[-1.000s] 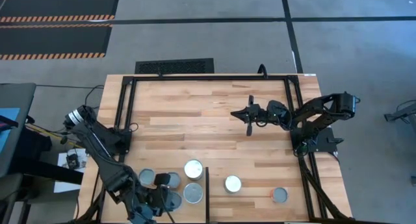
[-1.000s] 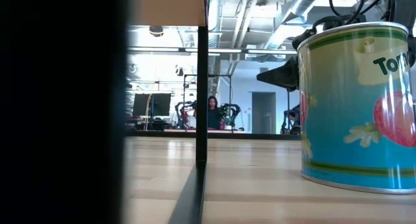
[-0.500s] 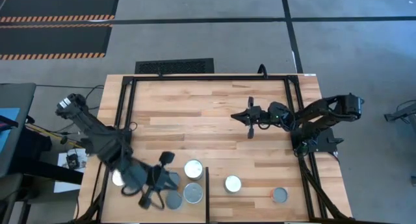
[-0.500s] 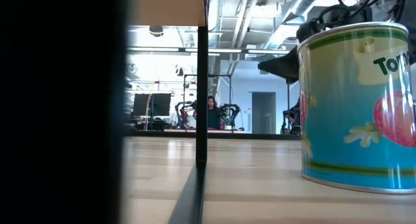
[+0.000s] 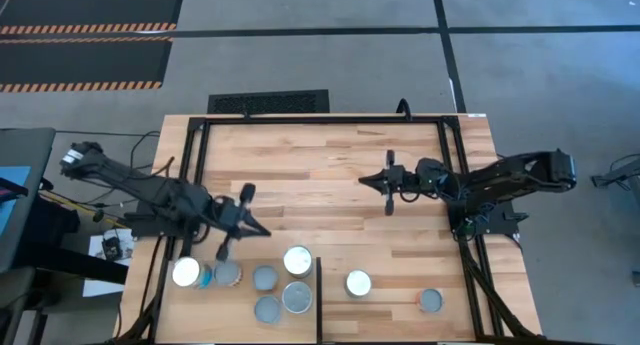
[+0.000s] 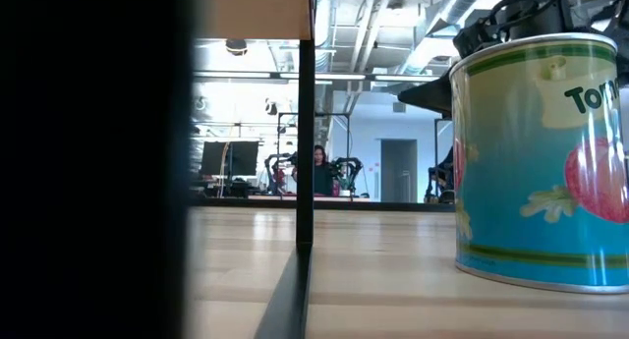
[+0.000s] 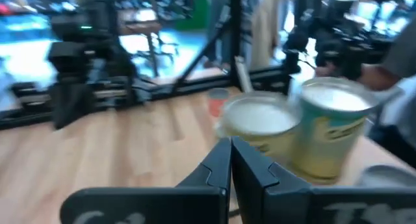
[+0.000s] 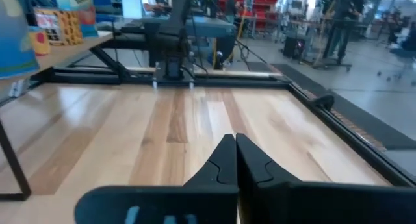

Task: Pick and place cans onto a shelf
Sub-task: Put the canned meatballs on the shelf

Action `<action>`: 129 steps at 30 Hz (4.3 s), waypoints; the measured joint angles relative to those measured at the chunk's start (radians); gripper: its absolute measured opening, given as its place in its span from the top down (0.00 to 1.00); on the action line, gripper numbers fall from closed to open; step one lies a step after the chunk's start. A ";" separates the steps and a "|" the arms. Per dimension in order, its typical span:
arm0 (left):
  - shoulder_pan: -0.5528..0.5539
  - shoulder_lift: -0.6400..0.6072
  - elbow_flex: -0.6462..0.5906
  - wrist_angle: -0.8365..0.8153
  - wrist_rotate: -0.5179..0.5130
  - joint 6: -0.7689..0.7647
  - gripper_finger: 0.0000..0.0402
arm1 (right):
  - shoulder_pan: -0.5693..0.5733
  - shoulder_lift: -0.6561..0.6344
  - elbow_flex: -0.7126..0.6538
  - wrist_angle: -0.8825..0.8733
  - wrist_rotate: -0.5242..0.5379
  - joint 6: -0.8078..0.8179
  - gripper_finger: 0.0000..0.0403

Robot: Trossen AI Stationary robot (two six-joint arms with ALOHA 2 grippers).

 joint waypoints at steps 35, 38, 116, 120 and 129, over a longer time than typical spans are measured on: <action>0.355 -0.160 -0.439 0.289 -0.023 -0.048 1.00 | 1.112 0.214 0.888 -1.878 0.264 1.600 0.67; 0.355 -0.160 -0.439 0.289 -0.023 -0.048 1.00 | 1.171 0.312 0.957 -1.945 0.215 1.762 0.59; 0.532 -0.189 -0.438 -0.031 0.017 0.049 1.00 | 0.202 1.044 1.852 -1.767 0.138 -0.220 0.65; 0.532 -0.186 -0.438 -0.023 0.072 0.057 1.00 | 0.202 0.962 1.858 -1.865 0.138 -0.198 0.64; 0.531 -0.058 -0.438 0.076 0.186 0.114 1.00 | 0.200 0.759 1.540 -1.757 0.099 -0.124 0.97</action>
